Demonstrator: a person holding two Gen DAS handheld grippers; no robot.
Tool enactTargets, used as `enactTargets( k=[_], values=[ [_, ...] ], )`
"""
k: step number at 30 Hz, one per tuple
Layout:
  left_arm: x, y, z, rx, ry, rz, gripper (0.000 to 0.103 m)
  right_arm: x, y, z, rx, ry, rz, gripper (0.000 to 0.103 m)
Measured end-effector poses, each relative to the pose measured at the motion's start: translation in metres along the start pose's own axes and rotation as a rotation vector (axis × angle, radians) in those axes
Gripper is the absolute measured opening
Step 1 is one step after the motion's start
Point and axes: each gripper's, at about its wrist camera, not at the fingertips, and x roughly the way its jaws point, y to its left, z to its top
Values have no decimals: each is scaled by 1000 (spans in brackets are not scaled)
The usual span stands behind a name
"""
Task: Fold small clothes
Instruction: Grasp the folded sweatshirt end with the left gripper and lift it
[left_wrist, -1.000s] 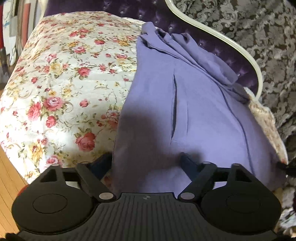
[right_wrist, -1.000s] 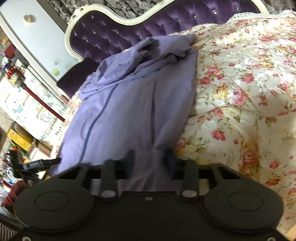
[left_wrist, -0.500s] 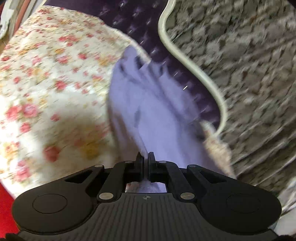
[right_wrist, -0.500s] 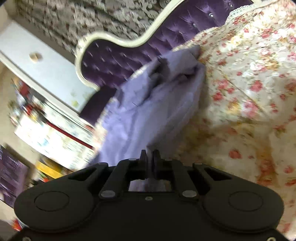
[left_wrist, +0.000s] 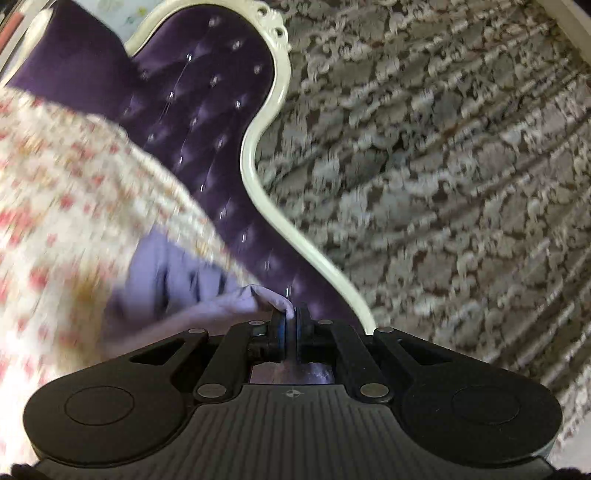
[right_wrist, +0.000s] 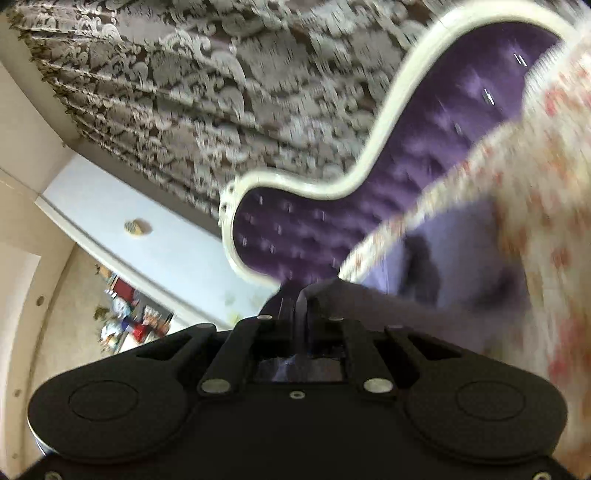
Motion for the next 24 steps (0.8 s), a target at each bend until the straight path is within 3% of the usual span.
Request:
enactTargets(
  k=[3, 7, 13, 16, 18, 19, 21, 22, 23, 24],
  values=[
    [35, 7, 23, 6, -43, 27, 5, 40, -13, 34, -34, -46, -46, 14],
    [94, 30, 43, -3, -64, 100, 5, 101, -37, 65, -62, -68, -170, 14],
    [170, 80, 50, -37, -18, 297, 6, 176, -92, 72, -44, -5, -397, 14],
    [191, 101, 47, -54, 38, 370, 14, 195, -114, 63, -42, 43, -499, 16],
    [195, 110, 46, -82, 80, 367, 30, 195, -120, 58, -35, 45, -521, 18],
    [192, 111, 46, -83, 84, 355, 33, 193, -119, 57, -32, 38, -517, 23],
    [180, 102, 48, -42, 63, 353, 56, 185, -111, 56, -57, 17, -523, 38],
    [173, 95, 50, -12, 44, 362, 65, 181, -106, 56, -84, 3, -536, 54],
    [165, 85, 52, 26, 24, 374, 82, 177, -98, 58, -122, -22, -559, 64],
    [158, 75, 55, 67, 6, 391, 90, 174, -90, 59, -161, -52, -580, 65]
  ],
)
